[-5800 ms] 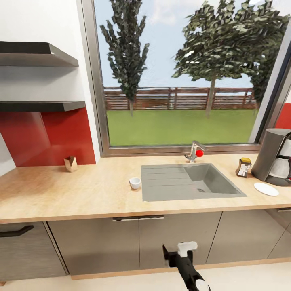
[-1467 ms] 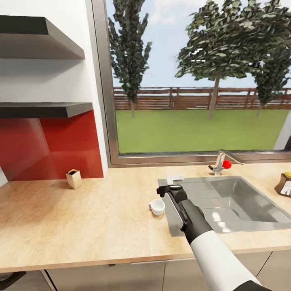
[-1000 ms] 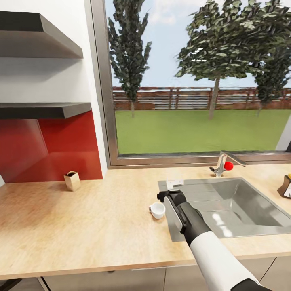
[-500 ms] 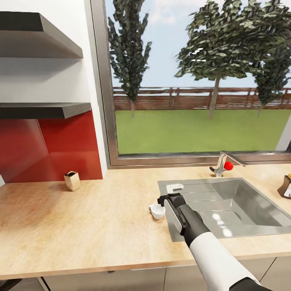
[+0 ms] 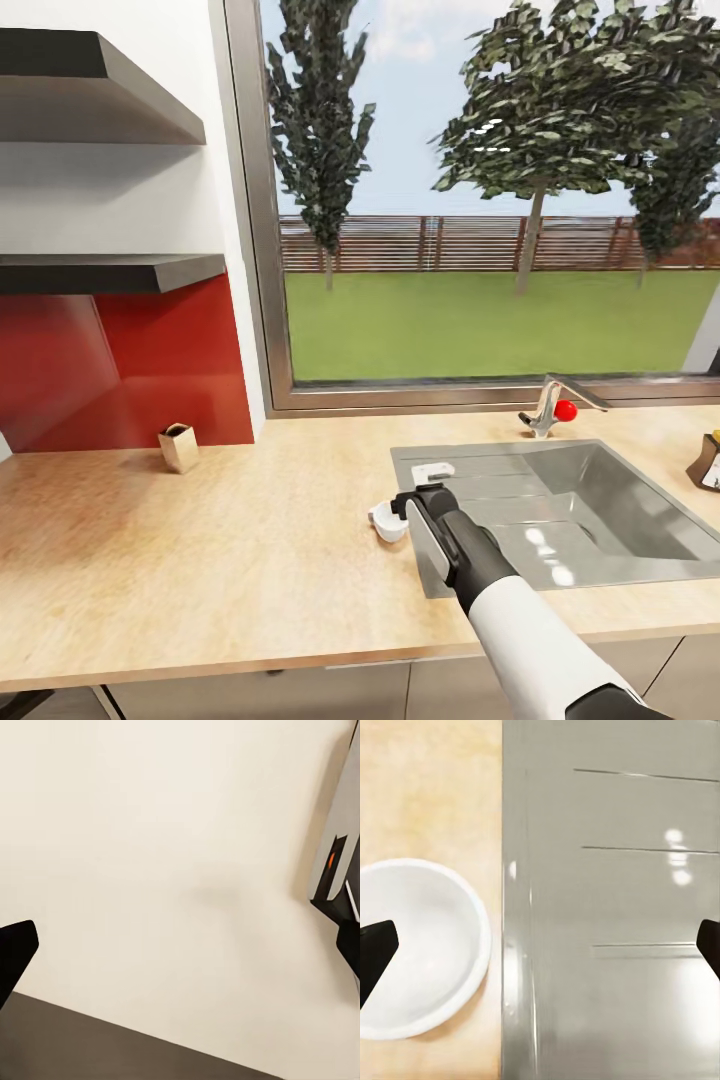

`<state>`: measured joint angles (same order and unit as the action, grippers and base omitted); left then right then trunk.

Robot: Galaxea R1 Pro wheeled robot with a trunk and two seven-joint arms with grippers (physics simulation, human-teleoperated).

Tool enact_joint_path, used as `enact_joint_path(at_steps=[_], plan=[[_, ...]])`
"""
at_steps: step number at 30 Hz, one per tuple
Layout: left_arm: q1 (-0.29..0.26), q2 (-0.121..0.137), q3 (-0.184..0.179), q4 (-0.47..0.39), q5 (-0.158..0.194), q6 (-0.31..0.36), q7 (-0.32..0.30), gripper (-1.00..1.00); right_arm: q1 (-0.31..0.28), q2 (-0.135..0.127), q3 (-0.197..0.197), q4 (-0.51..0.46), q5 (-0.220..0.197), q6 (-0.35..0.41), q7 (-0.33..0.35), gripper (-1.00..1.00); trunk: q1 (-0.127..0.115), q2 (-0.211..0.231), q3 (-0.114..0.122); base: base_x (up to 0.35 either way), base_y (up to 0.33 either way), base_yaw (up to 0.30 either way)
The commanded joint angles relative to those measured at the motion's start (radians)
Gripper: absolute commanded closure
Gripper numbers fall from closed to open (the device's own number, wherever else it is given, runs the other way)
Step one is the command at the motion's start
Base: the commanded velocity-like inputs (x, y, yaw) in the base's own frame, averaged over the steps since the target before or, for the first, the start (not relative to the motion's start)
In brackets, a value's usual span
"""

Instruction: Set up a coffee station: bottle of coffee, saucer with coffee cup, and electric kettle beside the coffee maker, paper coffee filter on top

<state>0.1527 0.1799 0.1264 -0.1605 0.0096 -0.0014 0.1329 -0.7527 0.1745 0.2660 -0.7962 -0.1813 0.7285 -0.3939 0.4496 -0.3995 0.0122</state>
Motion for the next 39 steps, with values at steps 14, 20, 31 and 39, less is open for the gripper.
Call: enact_joint_path(at_steps=[14, 20, 31, 39], plan=[[0.002, 0.001, 0.005, -0.002, 0.001, 0.0, 0.001, -1.0, 0.0, 0.0, 0.004, 0.034, -0.011, 0.002, -0.01, -1.0, 0.0, -0.001, 0.0, 0.0, 0.0, 0.0], [0.001, 0.0, 0.005, -0.002, 0.001, 0.0, 0.001, -1.0, 0.0, 0.0, 0.003, 0.038, -0.011, 0.002, -0.01, -1.0, 0.0, -0.001, 0.0, 0.013, 0.0, 0.0], [0.001, -0.002, 0.004, 0.018, 0.001, -0.002, 0.002, -1.0, 0.0, 0.0, 0.002, 0.038, -0.01, 0.002, -0.01, -1.0, 0.0, -0.001, 0.0, 0.014, 0.0, 0.0], [0.001, -0.002, 0.005, 0.021, 0.001, -0.002, 0.002, -1.0, 0.0, 0.0, 0.002, 0.038, -0.01, 0.002, -0.01, -1.0, 0.0, -0.001, 0.0, 0.096, 0.084, 0.0]])
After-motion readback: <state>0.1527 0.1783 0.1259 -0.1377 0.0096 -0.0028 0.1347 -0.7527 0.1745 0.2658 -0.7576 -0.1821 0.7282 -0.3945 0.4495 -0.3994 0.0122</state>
